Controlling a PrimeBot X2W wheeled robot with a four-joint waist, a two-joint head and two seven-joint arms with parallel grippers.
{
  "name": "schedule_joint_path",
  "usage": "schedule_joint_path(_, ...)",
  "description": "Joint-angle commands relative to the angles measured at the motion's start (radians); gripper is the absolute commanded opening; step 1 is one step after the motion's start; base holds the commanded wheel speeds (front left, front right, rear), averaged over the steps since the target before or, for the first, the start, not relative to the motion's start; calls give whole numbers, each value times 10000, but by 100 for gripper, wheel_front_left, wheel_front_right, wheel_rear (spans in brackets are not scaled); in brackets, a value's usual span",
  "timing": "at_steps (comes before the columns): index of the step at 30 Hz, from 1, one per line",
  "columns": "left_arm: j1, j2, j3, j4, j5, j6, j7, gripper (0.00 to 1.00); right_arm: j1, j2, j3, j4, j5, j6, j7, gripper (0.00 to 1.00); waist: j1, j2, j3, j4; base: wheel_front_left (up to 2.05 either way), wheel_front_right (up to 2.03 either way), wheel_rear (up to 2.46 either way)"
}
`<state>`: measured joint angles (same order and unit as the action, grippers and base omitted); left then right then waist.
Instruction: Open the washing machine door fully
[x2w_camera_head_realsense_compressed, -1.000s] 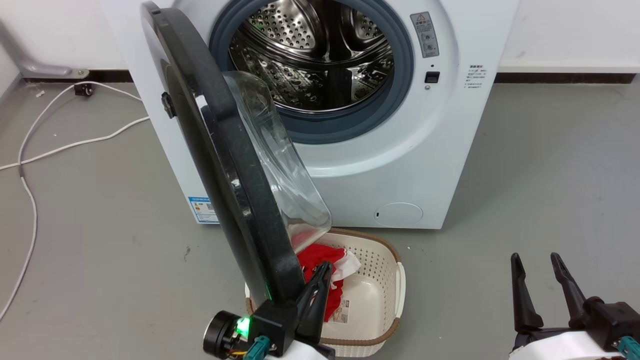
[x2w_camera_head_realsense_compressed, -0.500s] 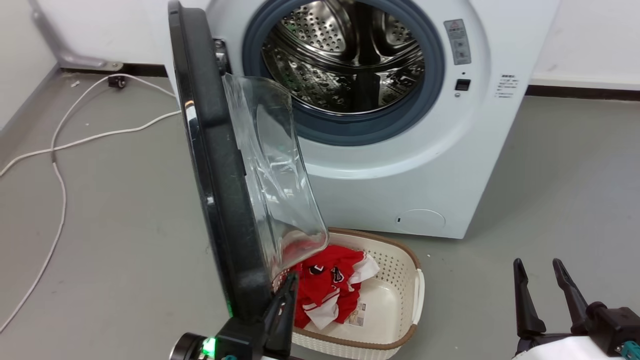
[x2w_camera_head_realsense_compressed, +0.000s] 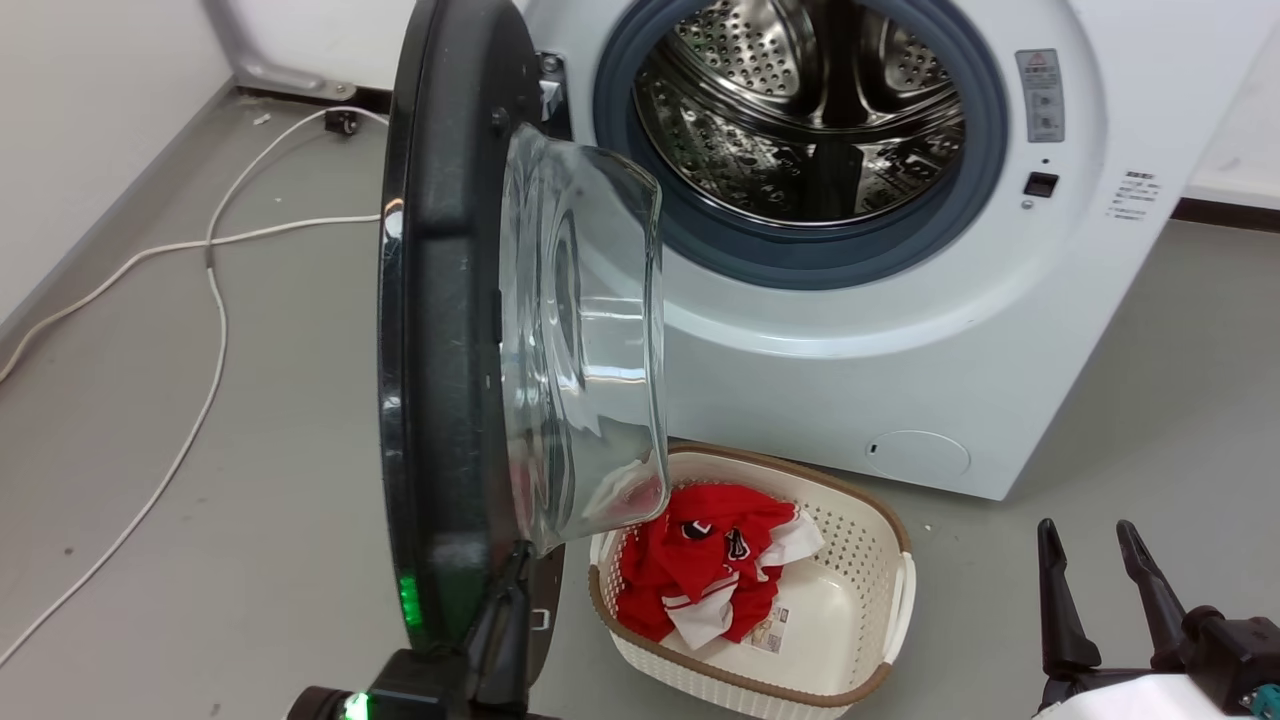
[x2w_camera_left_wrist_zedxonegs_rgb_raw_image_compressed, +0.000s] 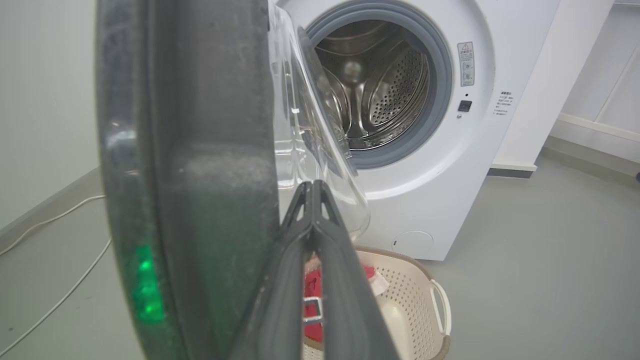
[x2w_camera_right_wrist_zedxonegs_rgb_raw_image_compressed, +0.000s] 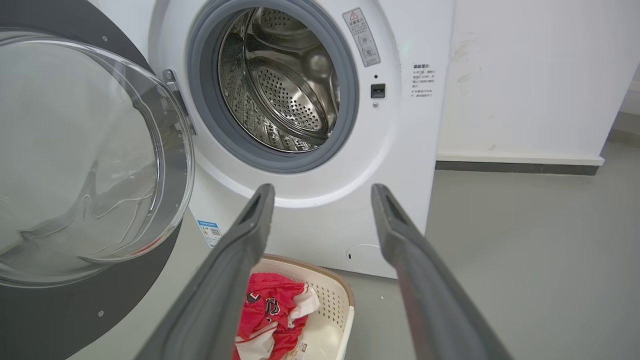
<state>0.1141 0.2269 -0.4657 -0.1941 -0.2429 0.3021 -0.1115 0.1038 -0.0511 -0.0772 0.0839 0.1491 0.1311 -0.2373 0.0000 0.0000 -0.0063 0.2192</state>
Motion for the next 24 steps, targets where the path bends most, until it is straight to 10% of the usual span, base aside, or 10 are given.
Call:
schedule_joint_path(1, 112, 138, 202, 11, -18, 162, 16, 0, -16, 18, -4, -40, 26, -7, 9, 100, 0, 0, 43, 164, 0, 0, 0)
schedule_joint_path(24, 651, 1222, 2827, -213, -973, 1050, -399, 0, -161, 19, -146, -107, 94, -7, 55, 100, 0, 0, 455, 417, 0, 0, 0)
